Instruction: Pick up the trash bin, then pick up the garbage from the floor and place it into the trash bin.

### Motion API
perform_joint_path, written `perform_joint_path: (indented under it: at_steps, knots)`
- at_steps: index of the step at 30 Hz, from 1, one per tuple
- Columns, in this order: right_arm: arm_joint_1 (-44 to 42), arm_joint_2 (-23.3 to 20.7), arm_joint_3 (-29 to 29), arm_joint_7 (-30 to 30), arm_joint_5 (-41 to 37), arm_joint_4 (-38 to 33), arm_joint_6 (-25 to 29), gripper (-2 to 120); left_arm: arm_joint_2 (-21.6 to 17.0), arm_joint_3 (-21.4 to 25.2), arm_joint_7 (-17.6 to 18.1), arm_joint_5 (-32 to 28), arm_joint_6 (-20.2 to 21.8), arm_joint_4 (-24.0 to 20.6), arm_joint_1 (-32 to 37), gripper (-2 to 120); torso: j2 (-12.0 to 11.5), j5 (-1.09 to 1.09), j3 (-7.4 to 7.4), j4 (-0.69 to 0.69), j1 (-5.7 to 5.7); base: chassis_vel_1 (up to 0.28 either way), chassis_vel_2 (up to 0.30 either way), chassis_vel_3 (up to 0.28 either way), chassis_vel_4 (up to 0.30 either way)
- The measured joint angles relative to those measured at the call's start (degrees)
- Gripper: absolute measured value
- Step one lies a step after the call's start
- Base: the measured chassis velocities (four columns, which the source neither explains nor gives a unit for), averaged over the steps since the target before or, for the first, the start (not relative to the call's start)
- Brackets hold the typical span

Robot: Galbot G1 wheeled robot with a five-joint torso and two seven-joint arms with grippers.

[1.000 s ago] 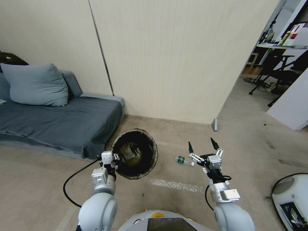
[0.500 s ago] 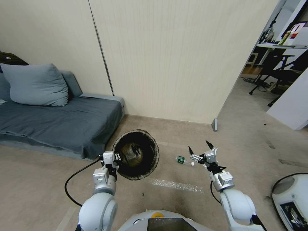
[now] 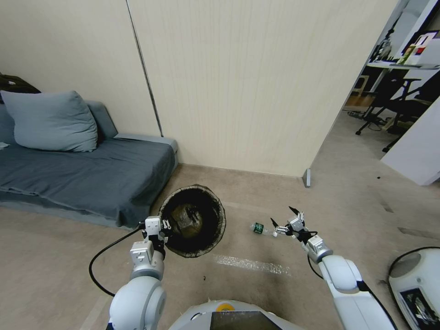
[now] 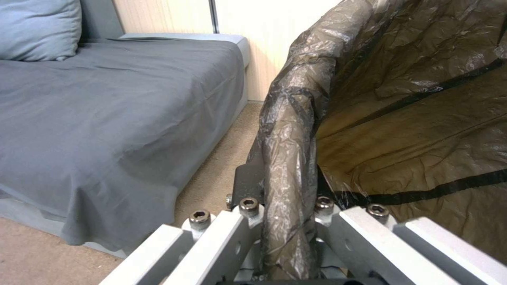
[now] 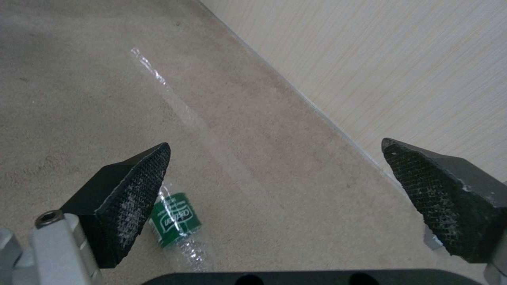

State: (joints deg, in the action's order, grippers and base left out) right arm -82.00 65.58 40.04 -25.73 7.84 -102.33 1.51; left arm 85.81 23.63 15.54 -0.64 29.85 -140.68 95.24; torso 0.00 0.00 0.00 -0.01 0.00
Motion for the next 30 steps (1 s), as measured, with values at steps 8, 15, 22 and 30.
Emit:
perform_joint_path:
  at_steps: [8, 15, 22, 30]
  knots:
    - [1.22, 1.35, -0.82, -5.85, 2.66, 5.13, 3.78, 100, 0.01, -0.11, 0.01, 0.01, 0.09, 0.16, -0.19, 1, 0.0, 0.0, 0.0, 0.0, 0.0, 0.0, 0.0, 0.0, 0.0]
    - [1.49, 2.16, -1.01, -8.29, 3.01, 7.11, 5.52, 100, 0.01, -0.25, 0.08, 0.05, 0.15, 0.16, -0.12, 1, 0.0, -0.01, 0.0, 0.0, 0.0, 0.0, 0.0, 0.0, 0.0]
    - [2.88, 3.36, -1.63, -9.53, 3.83, 11.0, 6.89, 100, -0.02, -0.61, 0.2, 0.44, 0.17, 0.16, 0.18, 1, 0.0, -0.01, 0.0, 0.0, 0.0, 0.0, 0.0, 0.0, 0.0]
    - [6.56, 3.03, -1.95, -10.21, 3.68, 17.46, 7.51, 100, -0.17, -0.52, 0.23, 0.56, 0.17, -0.05, 0.56, 1, 0.0, 0.0, 0.0, 0.0, 0.0, 0.0, 0.0, 0.0, 0.0]
